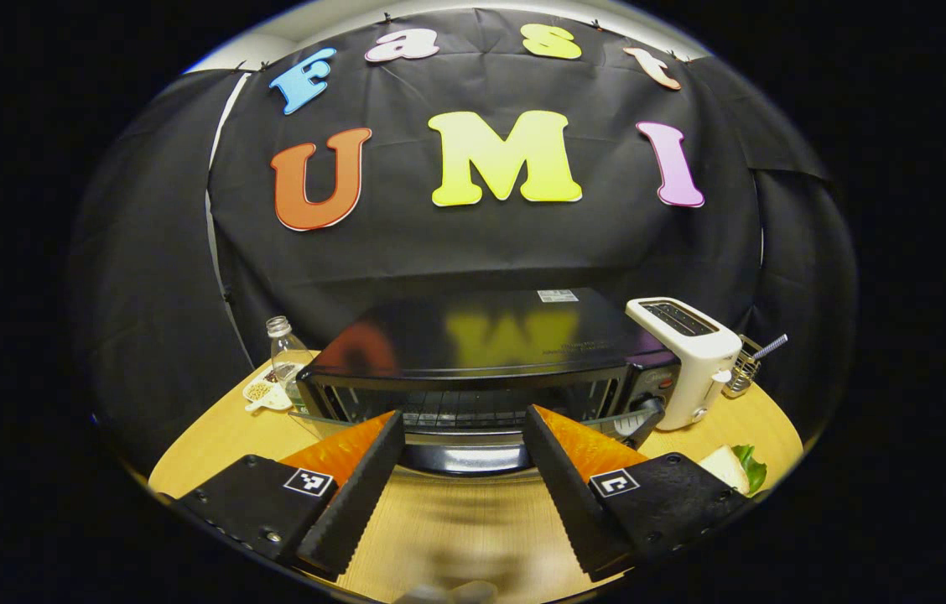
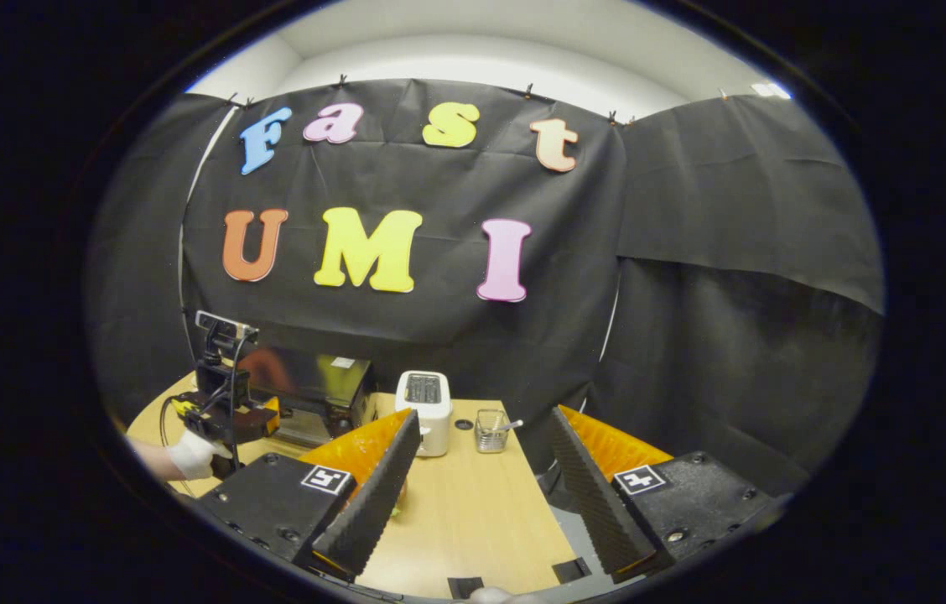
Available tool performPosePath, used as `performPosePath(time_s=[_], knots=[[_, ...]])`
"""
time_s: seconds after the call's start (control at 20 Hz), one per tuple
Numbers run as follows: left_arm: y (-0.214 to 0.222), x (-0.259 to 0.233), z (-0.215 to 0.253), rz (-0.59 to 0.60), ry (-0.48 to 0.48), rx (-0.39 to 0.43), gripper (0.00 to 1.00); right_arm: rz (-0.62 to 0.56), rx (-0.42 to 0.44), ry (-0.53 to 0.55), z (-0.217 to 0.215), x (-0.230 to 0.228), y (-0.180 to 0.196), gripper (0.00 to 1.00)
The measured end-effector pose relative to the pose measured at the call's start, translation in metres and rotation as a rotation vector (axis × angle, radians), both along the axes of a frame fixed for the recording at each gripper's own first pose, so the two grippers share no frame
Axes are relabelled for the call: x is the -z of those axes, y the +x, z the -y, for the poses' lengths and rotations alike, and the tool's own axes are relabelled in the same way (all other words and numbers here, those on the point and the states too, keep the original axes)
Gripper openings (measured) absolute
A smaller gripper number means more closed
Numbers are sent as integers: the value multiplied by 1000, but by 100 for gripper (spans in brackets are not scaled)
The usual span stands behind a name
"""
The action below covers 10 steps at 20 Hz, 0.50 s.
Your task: Open the electric oven with the left hand, put the food in, and close the electric oven.
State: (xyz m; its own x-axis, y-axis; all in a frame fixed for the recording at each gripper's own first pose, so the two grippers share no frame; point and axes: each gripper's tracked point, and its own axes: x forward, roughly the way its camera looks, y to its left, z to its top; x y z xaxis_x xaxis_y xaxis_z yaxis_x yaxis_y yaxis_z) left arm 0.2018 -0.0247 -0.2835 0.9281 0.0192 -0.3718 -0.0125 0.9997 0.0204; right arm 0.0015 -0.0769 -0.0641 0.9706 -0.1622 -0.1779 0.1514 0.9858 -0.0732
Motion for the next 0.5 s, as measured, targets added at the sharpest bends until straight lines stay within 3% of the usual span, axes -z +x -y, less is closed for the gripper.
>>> performPosePath(time_s=[0.2,0.25,0.5], knots=[[-34,17,3,-26,-9,17,96,0,-24,10,-5,5,2,99],[-41,21,4,-40,-11,20,96,-6,-34,7,-8,7,4,92],[-82,57,7,-138,-21,40,96,-33,-85,34,-20,18,11,92]])
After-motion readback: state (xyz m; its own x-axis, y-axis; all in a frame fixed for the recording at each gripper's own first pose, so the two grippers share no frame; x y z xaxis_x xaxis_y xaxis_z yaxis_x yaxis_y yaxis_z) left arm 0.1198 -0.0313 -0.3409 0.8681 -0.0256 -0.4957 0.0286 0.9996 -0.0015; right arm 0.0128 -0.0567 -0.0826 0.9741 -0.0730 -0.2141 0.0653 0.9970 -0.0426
